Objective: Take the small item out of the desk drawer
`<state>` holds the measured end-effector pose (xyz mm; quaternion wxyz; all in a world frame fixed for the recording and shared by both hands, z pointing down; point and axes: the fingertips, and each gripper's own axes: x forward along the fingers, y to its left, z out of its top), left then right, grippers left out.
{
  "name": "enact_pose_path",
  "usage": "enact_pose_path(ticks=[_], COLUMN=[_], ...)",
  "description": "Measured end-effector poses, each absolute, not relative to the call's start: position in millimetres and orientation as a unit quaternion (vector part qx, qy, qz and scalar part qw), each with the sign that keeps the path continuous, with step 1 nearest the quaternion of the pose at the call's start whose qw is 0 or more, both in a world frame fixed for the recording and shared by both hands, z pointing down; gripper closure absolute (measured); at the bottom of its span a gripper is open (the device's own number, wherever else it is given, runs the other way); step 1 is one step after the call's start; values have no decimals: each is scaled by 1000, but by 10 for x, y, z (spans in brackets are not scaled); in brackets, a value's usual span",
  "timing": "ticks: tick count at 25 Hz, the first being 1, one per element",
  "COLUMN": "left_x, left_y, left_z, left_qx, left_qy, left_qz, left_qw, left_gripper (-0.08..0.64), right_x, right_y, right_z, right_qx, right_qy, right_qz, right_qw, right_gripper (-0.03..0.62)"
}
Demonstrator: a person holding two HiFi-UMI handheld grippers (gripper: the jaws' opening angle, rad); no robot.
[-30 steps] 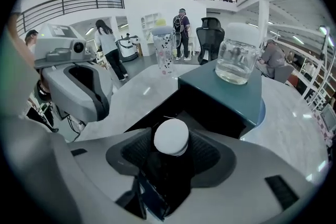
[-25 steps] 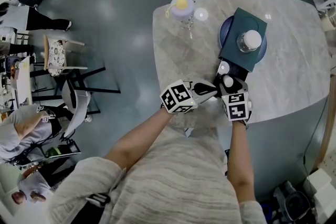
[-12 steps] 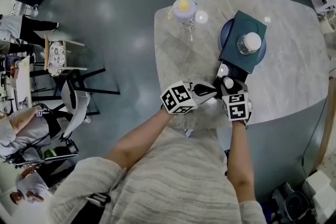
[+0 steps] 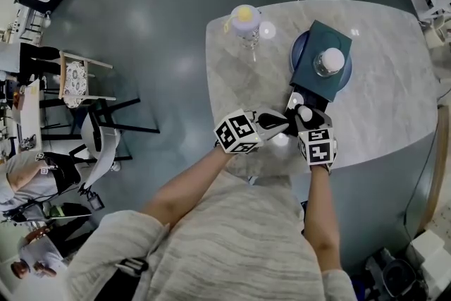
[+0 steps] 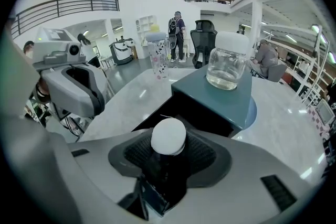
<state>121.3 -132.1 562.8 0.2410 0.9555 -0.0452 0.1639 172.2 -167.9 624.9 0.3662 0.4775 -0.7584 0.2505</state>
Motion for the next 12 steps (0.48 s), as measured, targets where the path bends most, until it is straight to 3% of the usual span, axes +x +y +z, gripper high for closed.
enact_pose_path(ticks=[12], left_x=[1278], left_y=[-1420], left_z=[5209], left_qx=[967], left_qy=[-43], left_qz=[142], left_qw=[208], left_gripper=[545], right_x=[1688], right_y=[-1768], right_z=[5556], right_qx=[507], right_qy=[-782], right_qz=[220], right_qw=[287], right_gripper=[410])
